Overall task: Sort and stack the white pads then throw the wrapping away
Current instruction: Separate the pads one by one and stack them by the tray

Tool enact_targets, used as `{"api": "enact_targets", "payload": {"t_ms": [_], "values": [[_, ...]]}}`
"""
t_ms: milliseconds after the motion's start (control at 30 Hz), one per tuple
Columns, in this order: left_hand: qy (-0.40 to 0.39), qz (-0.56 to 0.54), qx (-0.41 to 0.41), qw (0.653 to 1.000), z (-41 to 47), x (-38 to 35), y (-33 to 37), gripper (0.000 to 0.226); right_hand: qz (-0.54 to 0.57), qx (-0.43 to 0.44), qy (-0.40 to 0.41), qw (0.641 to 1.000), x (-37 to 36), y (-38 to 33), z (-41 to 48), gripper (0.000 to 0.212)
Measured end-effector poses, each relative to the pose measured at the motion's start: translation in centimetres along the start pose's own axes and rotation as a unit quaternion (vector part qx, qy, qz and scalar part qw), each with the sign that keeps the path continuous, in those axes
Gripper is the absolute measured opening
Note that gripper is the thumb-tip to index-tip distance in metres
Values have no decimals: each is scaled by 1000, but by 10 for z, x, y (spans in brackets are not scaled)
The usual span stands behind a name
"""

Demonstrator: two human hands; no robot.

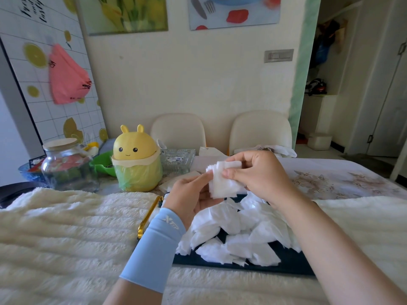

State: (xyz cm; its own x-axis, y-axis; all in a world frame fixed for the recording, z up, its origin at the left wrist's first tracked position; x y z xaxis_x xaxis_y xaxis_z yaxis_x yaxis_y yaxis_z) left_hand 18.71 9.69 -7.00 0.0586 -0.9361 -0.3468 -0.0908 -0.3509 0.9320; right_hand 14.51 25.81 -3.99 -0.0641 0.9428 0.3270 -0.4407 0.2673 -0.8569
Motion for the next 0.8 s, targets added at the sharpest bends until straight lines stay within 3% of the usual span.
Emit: {"api": "enact_targets", "payload": {"t_ms": [133, 367, 567, 733, 800], "values": [[-13, 31, -19, 999, -2, 0, 1, 52, -16, 21, 13, 1000, -1, -2, -3, 12], [3, -87, 49, 995, 3, -2, -7, 27, -2, 88, 89, 992, -7, 3, -2, 13], [56, -52, 39, 996, 6, 3, -10, 24, 110, 90, 164, 976, 8, -1, -2, 21], [55, 16, 4, 998, 6, 6, -7, 28, 112, 15, -7, 994, 10, -6, -2, 10], [40, 30, 0, 999, 5, 4, -6, 25, 67, 8, -24, 997, 3, -3, -2, 11]]}}
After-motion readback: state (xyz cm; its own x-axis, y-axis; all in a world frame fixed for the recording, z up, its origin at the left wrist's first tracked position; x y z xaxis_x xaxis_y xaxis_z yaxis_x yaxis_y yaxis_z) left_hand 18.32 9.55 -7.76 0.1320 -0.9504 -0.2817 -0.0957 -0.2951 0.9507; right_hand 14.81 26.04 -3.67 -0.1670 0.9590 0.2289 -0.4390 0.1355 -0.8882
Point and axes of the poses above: each hand's wrist, its own z-axis towards the middle knuckle, its own x-axis out of the back of the hand, y = z × x, the point moved 2 cm from there along z, towards the middle knuckle, and after that the axes turned 4 degrees about x, right-handed, at the moved point
